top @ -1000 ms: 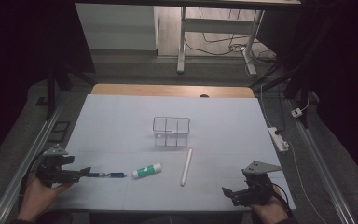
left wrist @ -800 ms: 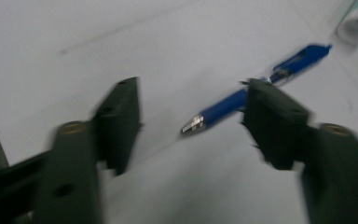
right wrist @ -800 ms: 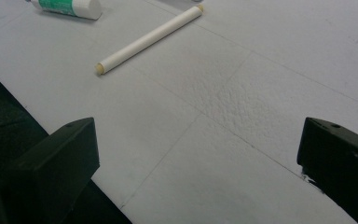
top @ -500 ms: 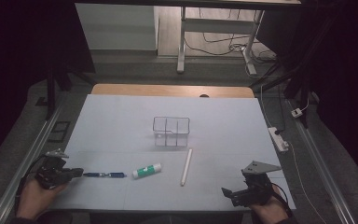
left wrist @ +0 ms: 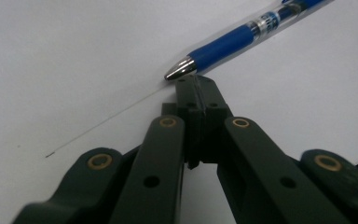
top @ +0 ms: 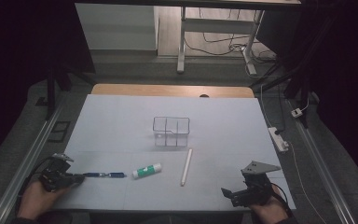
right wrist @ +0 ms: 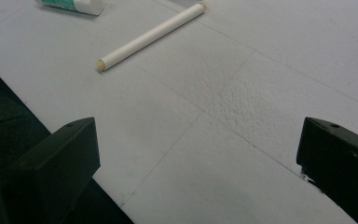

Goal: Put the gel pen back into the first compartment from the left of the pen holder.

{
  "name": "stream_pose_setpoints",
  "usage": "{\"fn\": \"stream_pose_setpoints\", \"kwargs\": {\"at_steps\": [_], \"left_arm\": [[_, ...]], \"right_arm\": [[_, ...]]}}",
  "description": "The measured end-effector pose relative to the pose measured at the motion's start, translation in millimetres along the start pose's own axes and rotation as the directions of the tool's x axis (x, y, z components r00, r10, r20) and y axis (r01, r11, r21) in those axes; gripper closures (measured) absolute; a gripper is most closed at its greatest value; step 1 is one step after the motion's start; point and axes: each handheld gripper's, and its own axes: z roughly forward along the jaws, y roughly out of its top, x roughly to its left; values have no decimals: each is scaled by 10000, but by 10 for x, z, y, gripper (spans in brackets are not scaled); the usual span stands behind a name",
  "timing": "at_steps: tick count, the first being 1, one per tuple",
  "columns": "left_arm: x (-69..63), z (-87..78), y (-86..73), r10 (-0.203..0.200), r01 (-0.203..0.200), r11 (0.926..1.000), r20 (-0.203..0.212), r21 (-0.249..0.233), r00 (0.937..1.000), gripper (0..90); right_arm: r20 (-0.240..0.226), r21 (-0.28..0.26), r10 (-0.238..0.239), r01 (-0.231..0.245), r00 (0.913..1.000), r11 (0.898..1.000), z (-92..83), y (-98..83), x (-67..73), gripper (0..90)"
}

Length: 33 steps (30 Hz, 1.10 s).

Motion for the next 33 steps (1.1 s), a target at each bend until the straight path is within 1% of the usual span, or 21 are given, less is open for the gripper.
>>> {"fn": "stream_pose_setpoints", "kwargs": {"at_steps": [4,8,9,15,16,18,20,22,24,25,27,31,33], "left_arm": [[0,21,30,2,-2,10000,8,-41,10000,890],[6,28,59,60,-61,10000,-149,-75,9999,890],[8,33,68,22,-23,9999,-154,-103,9999,889],[9,46,129,106,-108,9999,-278,-91,9996,889],[2,38,145,157,-160,9998,-262,-123,9995,889],[-26,20,200,194,-201,9990,-180,-402,9996,889],[-70,17,292,365,-371,9967,-106,-717,9993,889],[-123,44,417,488,-486,9947,-3,-904,9988,889],[-176,88,556,656,-666,9924,-126,-1038,9978,889],[-193,115,627,690,-699,9917,-121,-1081,9975,889],[-215,183,763,656,-649,9905,22,-1209,9978,889],[-290,367,995,927,-905,9920,211,-879,9955,889],[-349,448,1080,1094,-1062,9916,411,-732,9931,889]], "right_arm": [[1,16,10,-10,10000,10000,4,1,4,0],[23,55,-10,10,10000,10000,7,2,4,0],[17,56,-15,15,10000,10000,9,2,4,0],[11,97,-35,35,10000,9999,11,2,7,0],[8,104,-36,36,10000,9999,11,2,8,0],[7,120,-36,36,10000,9999,13,3,8,0],[19,165,-48,48,10000,9999,15,5,9,0],[62,200,-100,99,9999,9998,16,7,11,0],[51,185,-112,111,9999,9998,21,8,12,0],[50,199,-107,106,9999,9997,21,8,11,0],[48,199,-91,90,9999,9998,20,7,9,0],[11,179,-46,46,10000,9998,17,4,6,0],[2,174,-26,26,10000,9998,16,2,5,0]]}}
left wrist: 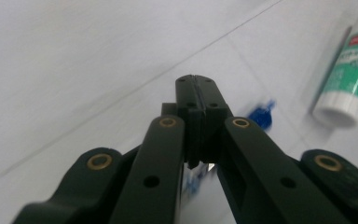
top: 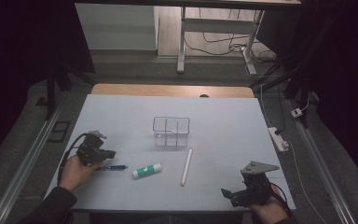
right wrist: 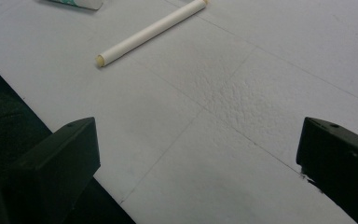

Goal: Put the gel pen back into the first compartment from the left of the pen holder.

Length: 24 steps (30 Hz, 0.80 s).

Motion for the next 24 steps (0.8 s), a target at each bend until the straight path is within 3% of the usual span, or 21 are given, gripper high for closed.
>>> {"fn": "stream_pose_setpoints", "kwargs": {"at_steps": [7,15,24], "left_arm": [[-211,194,111,848,-871,9932,314,778,9959,889],[-270,195,58,1057,-1089,9864,321,1229,9939,890],[-411,141,-22,1616,-1705,9660,611,1941,9850,890]], "right_arm": [[-10,-13,-27,27,10000,10000,-4,-3,0,0],[-19,-11,-57,57,10000,10000,-4,-2,1,0],[-25,-10,-51,50,10000,10000,-2,-1,0,0]]}}
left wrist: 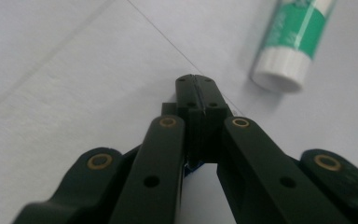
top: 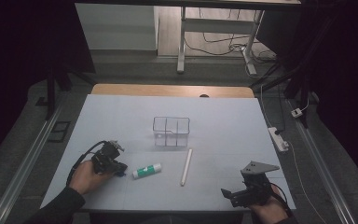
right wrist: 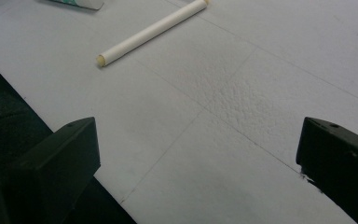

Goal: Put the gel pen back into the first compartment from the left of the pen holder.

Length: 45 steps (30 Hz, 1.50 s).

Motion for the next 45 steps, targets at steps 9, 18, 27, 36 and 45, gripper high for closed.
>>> {"fn": "stream_pose_setpoints", "kwargs": {"at_steps": [9,18,27,36,45], "left_arm": [[-81,-60,-118,45,-39,9980,-87,629,10000,890],[-119,-122,-282,-197,206,9956,-113,911,9997,890],[-50,-199,-472,-772,763,9923,60,973,9970,890],[57,-293,-650,-1278,1308,9870,-373,936,9911,890],[200,-375,-796,-1840,1906,9792,-919,694,9786,889]], "right_arm": [[18,29,-11,11,10000,10000,4,4,0,0],[2,33,-26,26,10000,10000,6,6,-1,0],[26,59,-51,51,10000,10000,7,8,1,0],[17,60,-59,59,10000,10000,7,10,1,0],[-18,48,-64,64,10000,10000,10,11,1,0]]}}
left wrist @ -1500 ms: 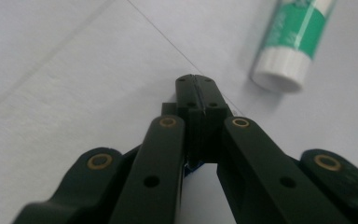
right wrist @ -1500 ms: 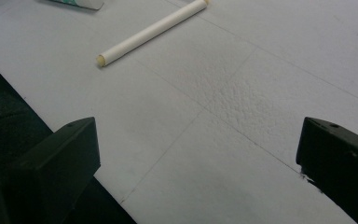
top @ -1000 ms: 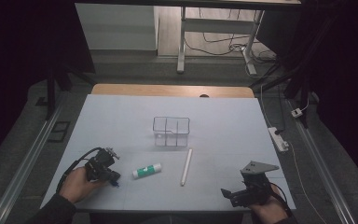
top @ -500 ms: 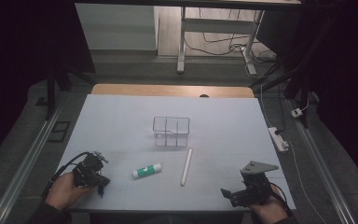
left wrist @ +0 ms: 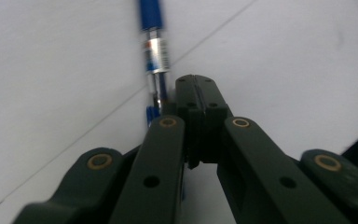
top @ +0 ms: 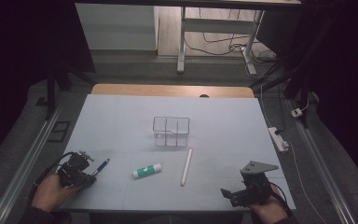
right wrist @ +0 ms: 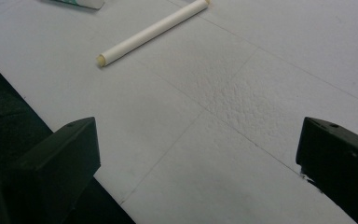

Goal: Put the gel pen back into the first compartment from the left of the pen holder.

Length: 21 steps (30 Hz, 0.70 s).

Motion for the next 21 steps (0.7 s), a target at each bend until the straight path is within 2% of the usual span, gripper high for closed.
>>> {"fn": "stream_pose_setpoints", "kwargs": {"at_steps": [3,5,7,10,11,12,14,16,18,21], "left_arm": [[-1,-11,-4,45,-44,10000,149,-89,9999,889],[-14,-62,-4,52,-30,9984,386,-567,9992,888],[-21,-131,-7,60,-41,9953,185,-967,9998,865],[-1,-173,-22,-16,-11,9910,-197,-1339,9998,734],[5,-170,-26,-15,-44,9891,-400,-1469,9992,663],[13,-166,-25,-23,-52,9888,-499,-1489,9988,589],[22,-153,-14,-46,-57,9872,-643,-1593,9979,513],[35,-135,8,-110,-1,9859,-654,-1674,9978,371],[57,-110,34,-212,100,9840,-611,-1777,9979,279],[96,-63,84,-356,252,9852,-584,-1696,9977,142]], "right_arm": [[-13,-1,-6,6,10000,10000,0,0,1,0],[-16,2,-10,10,10000,10000,0,1,1,0],[-15,-13,-6,6,10000,10000,0,0,0,0],[3,-7,-1,1,10000,10000,-3,0,-2,0],[-2,-4,-6,6,10000,10000,-2,0,-1,0],[-5,1,-7,7,10000,10000,-1,1,0,0],[-32,-7,-10,10,10000,10000,1,2,0,0],[-38,-3,-17,17,10000,10000,1,2,1,0],[-43,0,-16,16,10000,10000,1,2,1,0],[-48,4,-24,24,10000,10000,2,3,0,0]]}}
